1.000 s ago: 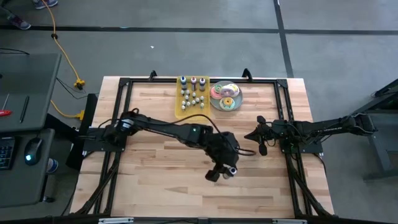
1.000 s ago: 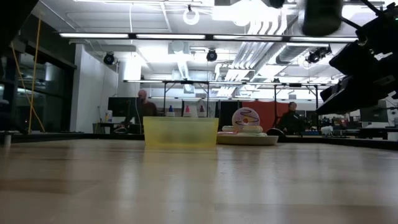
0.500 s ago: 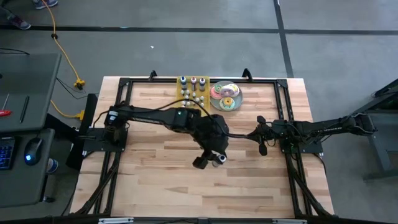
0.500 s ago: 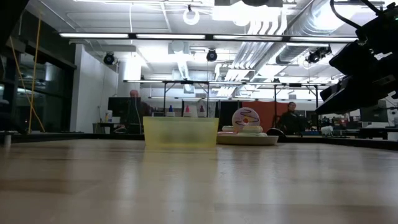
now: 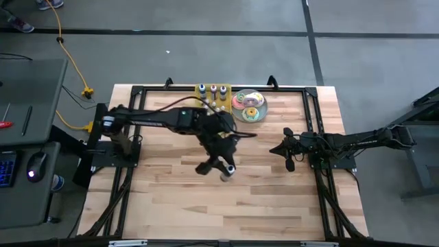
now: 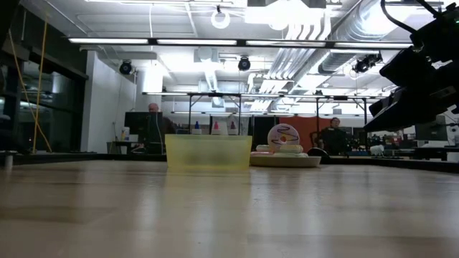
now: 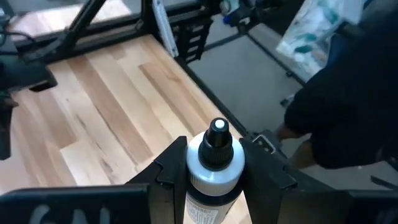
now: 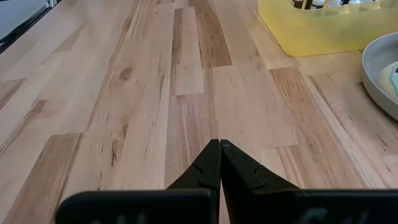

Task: Pick & Place food coloring
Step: Put the big black food coloring bottle into the bin

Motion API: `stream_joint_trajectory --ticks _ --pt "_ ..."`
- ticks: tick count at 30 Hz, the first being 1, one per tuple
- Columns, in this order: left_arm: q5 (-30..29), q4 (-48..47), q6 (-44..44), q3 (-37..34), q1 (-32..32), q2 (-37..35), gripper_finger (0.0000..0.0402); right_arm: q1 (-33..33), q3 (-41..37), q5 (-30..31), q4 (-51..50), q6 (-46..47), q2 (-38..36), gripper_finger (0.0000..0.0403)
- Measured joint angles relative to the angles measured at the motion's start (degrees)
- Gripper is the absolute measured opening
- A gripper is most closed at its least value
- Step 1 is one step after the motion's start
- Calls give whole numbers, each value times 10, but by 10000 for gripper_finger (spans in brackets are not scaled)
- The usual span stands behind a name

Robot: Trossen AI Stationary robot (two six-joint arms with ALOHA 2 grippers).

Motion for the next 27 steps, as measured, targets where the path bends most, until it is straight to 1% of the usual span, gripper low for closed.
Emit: stream_joint_trajectory --ticks 4,6,9,12,14,18,22,27 --pt "18 88 -8 -107 13 -69 106 0 0 0 0 0 0 0" --pt "15 133 -25 -166 23 -103 106 0 0 0 0 0 0 0" --pt "-21 191 -63 -246 42 -147 106 0 0 0 0 0 0 0" --pt "-94 224 -100 -313 67 -189 106 0 0 0 0 0 0 0" --pt "-152 231 -122 -349 82 -212 106 0 0 0 -1 0 0 0" --pt "-252 240 -149 -398 105 -245 106 0 0 0 1 0 0 0" --pt "-330 275 -168 -441 122 -273 106 0 0 0 0 0 0 0" --pt "-435 346 -179 -501 130 -294 106 0 0 0 0 0 0 0"
